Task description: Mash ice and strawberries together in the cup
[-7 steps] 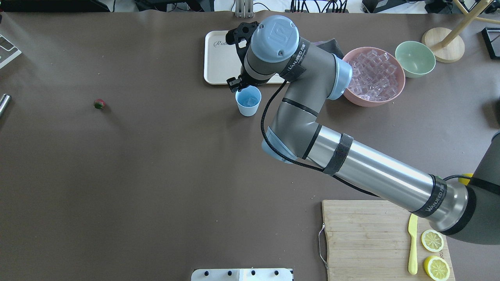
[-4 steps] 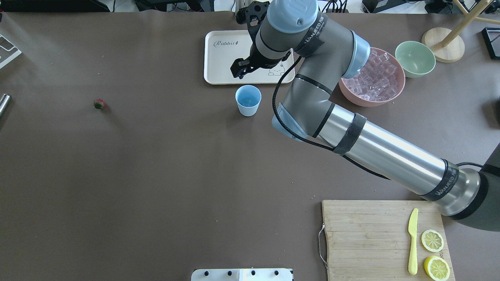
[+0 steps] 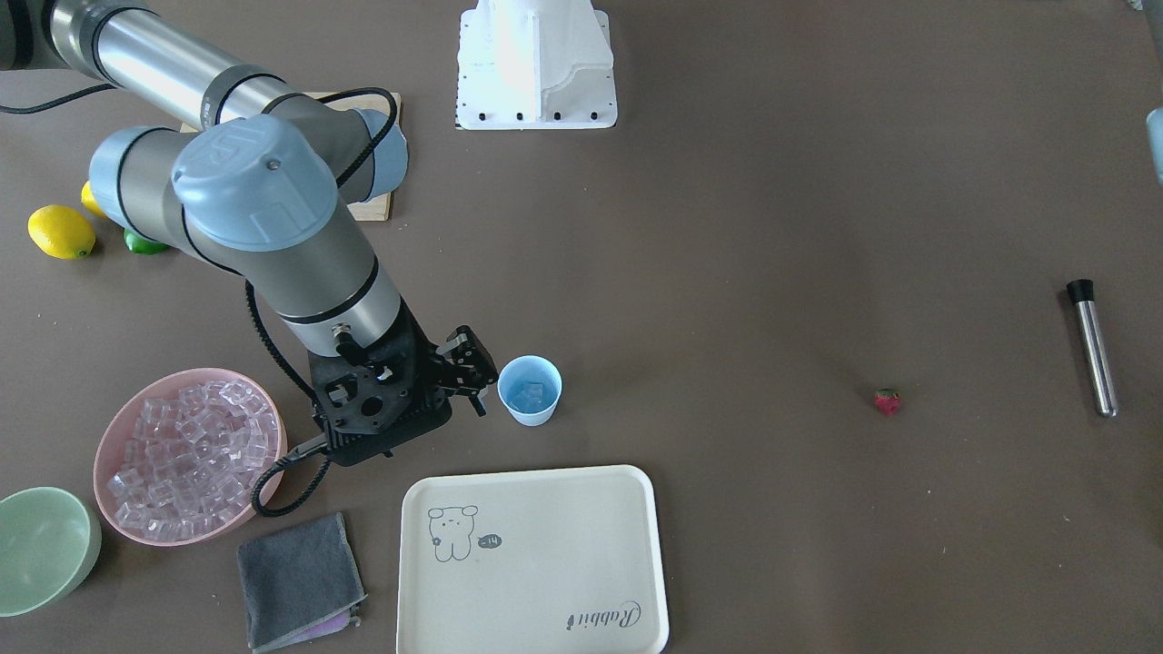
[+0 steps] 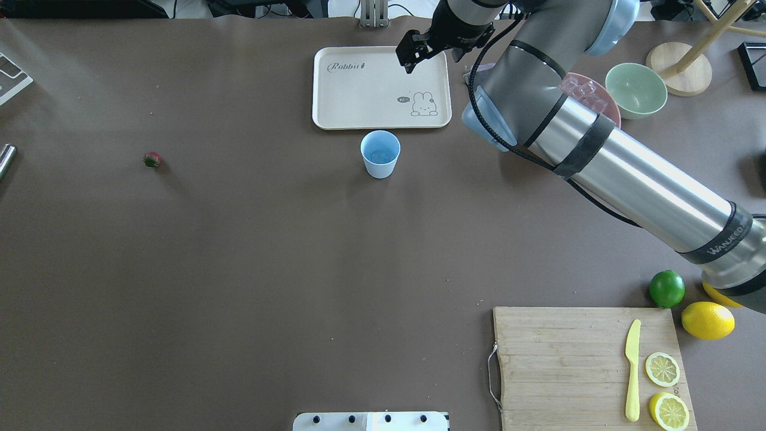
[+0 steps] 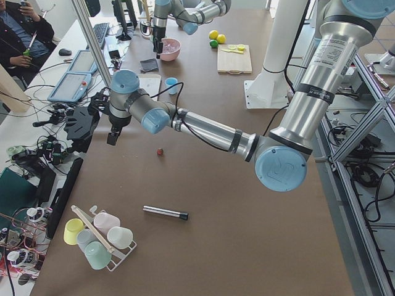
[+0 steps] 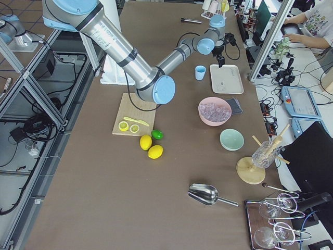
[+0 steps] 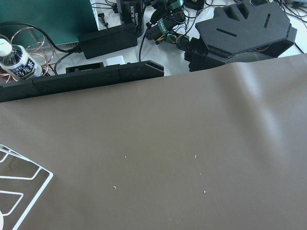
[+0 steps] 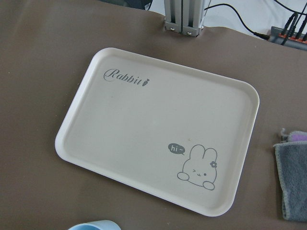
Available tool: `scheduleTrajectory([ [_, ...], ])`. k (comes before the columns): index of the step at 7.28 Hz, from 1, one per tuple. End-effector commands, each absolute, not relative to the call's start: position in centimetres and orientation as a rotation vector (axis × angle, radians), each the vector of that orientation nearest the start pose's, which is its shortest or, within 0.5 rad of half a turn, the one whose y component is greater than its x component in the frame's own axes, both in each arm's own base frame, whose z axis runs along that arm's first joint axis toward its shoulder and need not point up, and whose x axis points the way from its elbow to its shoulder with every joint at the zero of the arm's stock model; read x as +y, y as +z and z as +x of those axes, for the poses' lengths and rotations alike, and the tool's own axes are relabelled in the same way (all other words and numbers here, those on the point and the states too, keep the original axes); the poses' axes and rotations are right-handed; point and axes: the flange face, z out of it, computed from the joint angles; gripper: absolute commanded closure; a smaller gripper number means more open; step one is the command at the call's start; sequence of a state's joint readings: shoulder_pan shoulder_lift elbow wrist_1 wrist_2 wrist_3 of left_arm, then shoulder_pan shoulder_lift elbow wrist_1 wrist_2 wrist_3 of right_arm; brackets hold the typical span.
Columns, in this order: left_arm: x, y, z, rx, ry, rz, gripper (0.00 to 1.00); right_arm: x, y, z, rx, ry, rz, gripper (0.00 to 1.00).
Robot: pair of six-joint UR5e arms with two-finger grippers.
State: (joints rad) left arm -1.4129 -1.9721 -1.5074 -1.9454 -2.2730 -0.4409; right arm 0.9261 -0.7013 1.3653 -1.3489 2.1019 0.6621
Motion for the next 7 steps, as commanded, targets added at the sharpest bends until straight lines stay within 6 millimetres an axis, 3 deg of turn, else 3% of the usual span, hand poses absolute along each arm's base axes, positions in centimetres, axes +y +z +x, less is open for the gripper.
scheduleTrajectory([
  [1, -68.1, 41.7, 6.6, 0.843, 0.026, 0.408, 0.02, -67.9, 23.0, -30.2, -0.895, -0.189, 0.37, 0.0],
  [2, -68.1, 40.8, 9.7, 0.855, 0.065, 0.395, 0.02, -67.4, 24.7, -27.5, -0.877, -0.156, 0.35, 0.0],
  [3, -68.1, 40.0, 11.0, 0.865, 0.054, 0.384, 0.02, -66.4, 25.3, -24.5, -0.857, -0.116, 0.33, 0.0],
  [4, -67.6, 39.8, 14.2, 0.878, 0.095, 0.364, 0.02, -65.4, 26.5, -21.2, -0.86, -0.088, 0.307, 0.0],
  [7, -67.9, 35.9, 20.7, 0.876, 0.119, 0.24, 0.02, -64.1, 34.4, -11.3, -0.837, -0.025, 0.281, 0.0],
])
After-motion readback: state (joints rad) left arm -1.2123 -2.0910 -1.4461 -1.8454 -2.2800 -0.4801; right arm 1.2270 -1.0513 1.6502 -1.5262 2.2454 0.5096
